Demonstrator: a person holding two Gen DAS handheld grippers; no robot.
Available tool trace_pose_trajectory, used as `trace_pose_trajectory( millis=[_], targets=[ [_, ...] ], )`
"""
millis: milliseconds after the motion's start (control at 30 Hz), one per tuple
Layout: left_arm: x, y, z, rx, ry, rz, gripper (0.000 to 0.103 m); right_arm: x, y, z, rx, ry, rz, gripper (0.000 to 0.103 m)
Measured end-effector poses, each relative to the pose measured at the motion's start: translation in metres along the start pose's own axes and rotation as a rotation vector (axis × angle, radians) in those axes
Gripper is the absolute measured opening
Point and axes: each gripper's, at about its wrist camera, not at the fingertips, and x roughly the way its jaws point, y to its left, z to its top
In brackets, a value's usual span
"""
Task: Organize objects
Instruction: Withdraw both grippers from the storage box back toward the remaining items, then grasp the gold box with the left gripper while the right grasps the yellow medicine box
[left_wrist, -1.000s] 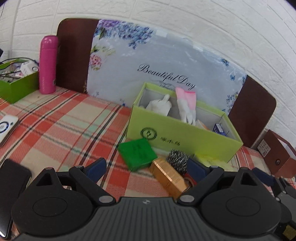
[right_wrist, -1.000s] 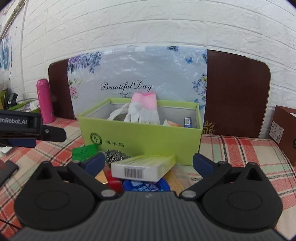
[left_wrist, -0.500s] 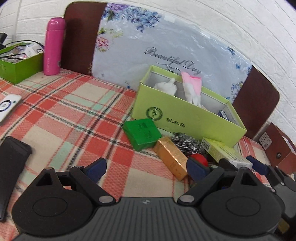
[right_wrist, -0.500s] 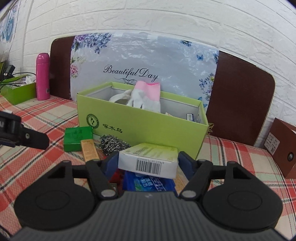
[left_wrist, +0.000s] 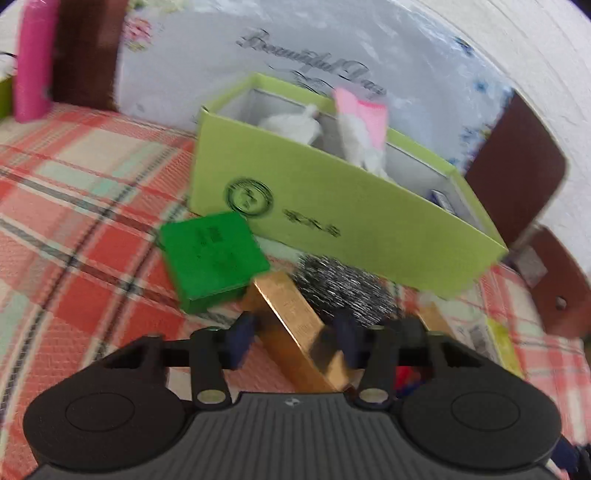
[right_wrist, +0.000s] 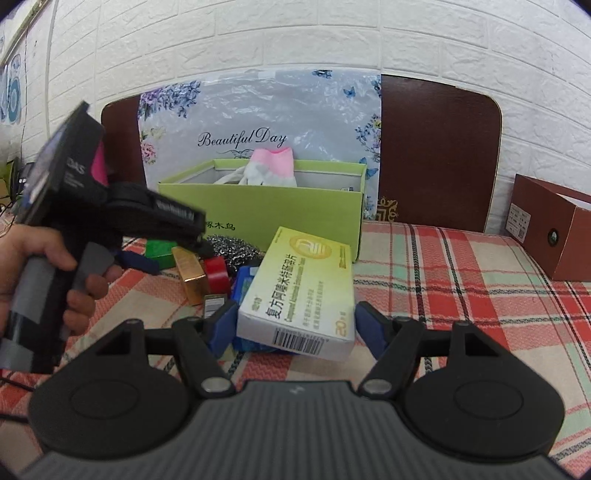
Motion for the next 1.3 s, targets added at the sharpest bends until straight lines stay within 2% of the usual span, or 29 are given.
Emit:
trace_pose_trajectory(
  millis=[33, 100, 200, 300, 367, 433, 467, 500, 533, 600, 767, 833, 867, 900, 1067, 1300],
  targets=[
    [-0.006, 0.003, -0.001, 0.003, 0.009, -0.022, 0.038, -0.003, -0.001, -0.002, -0.003, 0.002, 0.004, 0.069],
    [-0.02, 0.002, -0.005, 0.084, 0.017, -0.025, 0.029, -0.007, -0.004, -0.005, -0.006, 0.012, 0.009, 0.069],
    [-0.042, 0.002, -0.022, 0.233, 0.055, -0.024, 0.027, -0.012, -0.01, -0.014, 0.001, 0.045, 0.015, 0.069],
    [-0.059, 0.011, -0.044, 0.301, 0.118, -0.023, 0.027, -0.019, -0.019, -0.029, 0.029, 0.095, 0.008, 0.069],
    [-0.072, 0.016, -0.059, 0.317, 0.122, -0.007, 0.027, -0.024, -0.026, -0.039, 0.06, 0.14, 0.006, 0.069],
    [-0.084, 0.02, -0.068, 0.312, 0.111, 0.01, 0.034, -0.03, -0.033, -0.047, 0.08, 0.168, 0.017, 0.069],
    [-0.089, 0.021, -0.069, 0.302, 0.101, 0.026, 0.055, -0.033, -0.035, -0.05, 0.085, 0.179, 0.014, 0.069],
    [-0.093, 0.022, -0.069, 0.289, 0.082, 0.052, 0.076, -0.034, -0.036, -0.051, 0.092, 0.182, 0.007, 0.074],
    [-0.095, 0.021, -0.069, 0.282, 0.052, 0.076, 0.079, -0.035, -0.038, -0.051, 0.102, 0.181, 0.0, 0.077],
    [-0.095, 0.018, -0.066, 0.282, 0.022, 0.084, 0.08, -0.033, -0.039, -0.05, 0.118, 0.172, -0.009, 0.081],
    [-0.08, 0.011, -0.055, 0.255, 0.042, 0.048, 0.077, -0.018, -0.029, -0.042, 0.091, 0.163, -0.033, 0.085],
    [-0.073, 0.008, -0.053, 0.234, 0.069, 0.037, 0.065, -0.009, -0.024, -0.041, 0.063, 0.177, -0.036, 0.085],
    [-0.07, 0.006, -0.052, 0.224, 0.082, 0.026, 0.055, -0.005, -0.022, -0.04, 0.053, 0.19, -0.043, 0.085],
    [-0.069, 0.004, -0.051, 0.214, 0.089, 0.017, 0.051, -0.001, -0.021, -0.039, 0.041, 0.197, -0.047, 0.085],
    [-0.065, -0.003, -0.055, 0.219, 0.083, 0.052, 0.051, 0.009, -0.02, -0.038, 0.001, 0.227, -0.06, 0.084],
    [-0.061, -0.004, -0.057, 0.221, 0.088, 0.065, 0.054, 0.013, -0.026, -0.039, 0.04, 0.231, -0.053, 0.083]
  ],
)
